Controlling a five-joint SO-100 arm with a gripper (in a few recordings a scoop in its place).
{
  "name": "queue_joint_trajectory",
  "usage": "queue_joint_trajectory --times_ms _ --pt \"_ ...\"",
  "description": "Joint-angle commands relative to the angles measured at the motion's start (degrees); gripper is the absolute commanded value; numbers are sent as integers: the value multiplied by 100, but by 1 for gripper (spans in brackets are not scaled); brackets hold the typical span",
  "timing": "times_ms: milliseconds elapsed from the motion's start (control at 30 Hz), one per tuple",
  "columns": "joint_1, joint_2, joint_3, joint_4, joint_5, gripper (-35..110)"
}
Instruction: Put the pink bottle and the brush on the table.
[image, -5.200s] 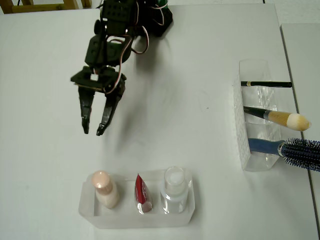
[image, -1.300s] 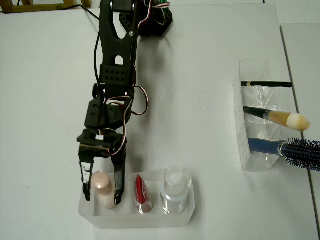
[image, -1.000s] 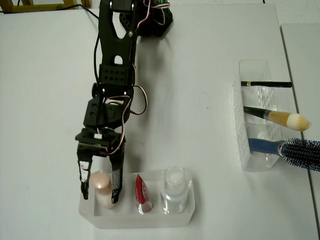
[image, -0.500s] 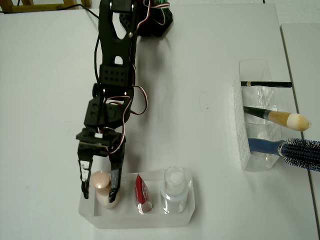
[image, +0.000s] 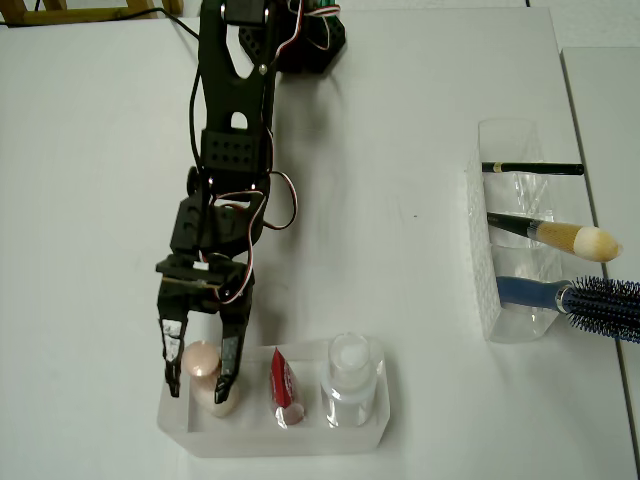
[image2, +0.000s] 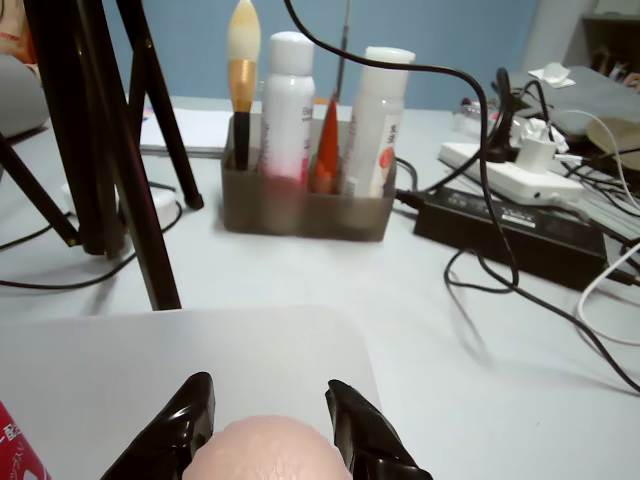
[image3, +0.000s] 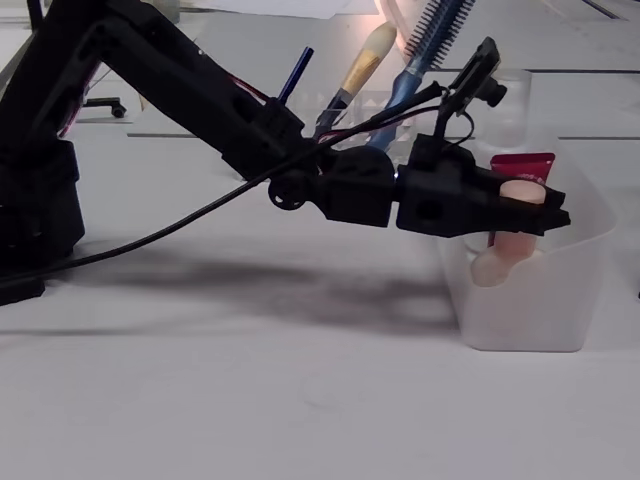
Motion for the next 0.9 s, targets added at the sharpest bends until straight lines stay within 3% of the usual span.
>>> queue_joint_trajectory --times_ms 0,467,867 --pt "88 35 35 -229 -62 14" --pt "88 -18 167 -387 -79 1" --pt "132 712 545 35 167 0"
